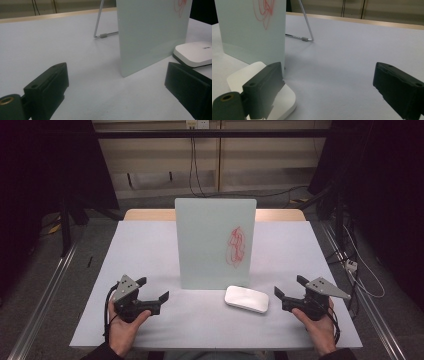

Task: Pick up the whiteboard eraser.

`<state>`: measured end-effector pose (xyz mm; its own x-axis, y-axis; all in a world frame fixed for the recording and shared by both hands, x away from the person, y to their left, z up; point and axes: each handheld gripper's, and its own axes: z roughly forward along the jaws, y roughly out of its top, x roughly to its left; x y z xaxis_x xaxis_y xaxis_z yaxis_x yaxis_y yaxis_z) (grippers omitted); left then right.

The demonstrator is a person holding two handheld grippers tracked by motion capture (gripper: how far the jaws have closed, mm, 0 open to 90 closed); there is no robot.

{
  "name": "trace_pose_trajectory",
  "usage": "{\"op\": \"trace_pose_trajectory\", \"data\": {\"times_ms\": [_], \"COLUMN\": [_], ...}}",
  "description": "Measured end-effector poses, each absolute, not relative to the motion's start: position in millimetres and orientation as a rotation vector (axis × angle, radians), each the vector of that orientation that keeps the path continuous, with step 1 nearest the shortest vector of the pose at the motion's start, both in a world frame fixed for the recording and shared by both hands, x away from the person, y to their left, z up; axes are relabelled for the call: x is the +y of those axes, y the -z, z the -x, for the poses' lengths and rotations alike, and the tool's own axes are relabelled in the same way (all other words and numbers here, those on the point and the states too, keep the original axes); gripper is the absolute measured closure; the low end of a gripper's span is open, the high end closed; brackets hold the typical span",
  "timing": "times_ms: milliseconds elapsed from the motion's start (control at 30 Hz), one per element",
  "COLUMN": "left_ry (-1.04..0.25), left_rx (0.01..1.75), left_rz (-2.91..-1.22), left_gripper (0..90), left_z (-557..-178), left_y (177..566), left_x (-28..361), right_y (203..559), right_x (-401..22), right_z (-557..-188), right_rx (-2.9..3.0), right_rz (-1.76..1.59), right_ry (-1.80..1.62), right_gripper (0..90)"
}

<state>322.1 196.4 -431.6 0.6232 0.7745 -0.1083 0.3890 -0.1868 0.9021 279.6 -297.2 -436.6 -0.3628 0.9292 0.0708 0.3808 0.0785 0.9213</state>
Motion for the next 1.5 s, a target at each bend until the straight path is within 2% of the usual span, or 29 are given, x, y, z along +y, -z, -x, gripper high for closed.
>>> {"op": "trace_pose_trajectory", "data": {"times_ms": [800, 967, 1033, 1133, 1200, 1267, 1333, 1500], "left_ry": [-0.414, -0.403, -0.398, -0.390, -0.391, -0.390, -0.395, -0.394], "left_rx": [0.902, 0.893, 0.893, 0.894, 0.894, 0.894, 0.896, 0.893], "left_rz": [-1.847, -1.867, -1.860, -1.867, -1.870, -1.868, -1.864, -1.873], "left_gripper": [3.9, 3.8, 3.9, 3.9, 3.9, 3.9, 3.9, 3.9], "left_z": [-321, -321, -321, -321, -321, -320, -320, -320], "left_y": [433, 434, 434, 434, 434, 434, 433, 434], "left_x": [196, 193, 193, 193, 193, 193, 193, 192], "right_y": [433, 433, 433, 430, 428, 427, 427, 426], "right_x": [-290, -283, -280, -276, -272, -267, -263, -253], "right_z": [-278, -277, -278, -280, -281, -284, -286, -290], "right_rx": [1.924, 2.001, 2.049, 2.076, 2.096, 2.125, 2.179, 2.261], "right_rz": [-1.267, -1.249, -1.265, -1.275, -1.242, -1.252, -1.255, -1.185], "right_ry": [-1.296, -1.279, -1.283, -1.288, -1.280, -1.237, -1.184, -1.191], "right_gripper": [10.8, 12.2, 16.0, 12.9, 14.5, 11.1, 16.5, 14.4]}}
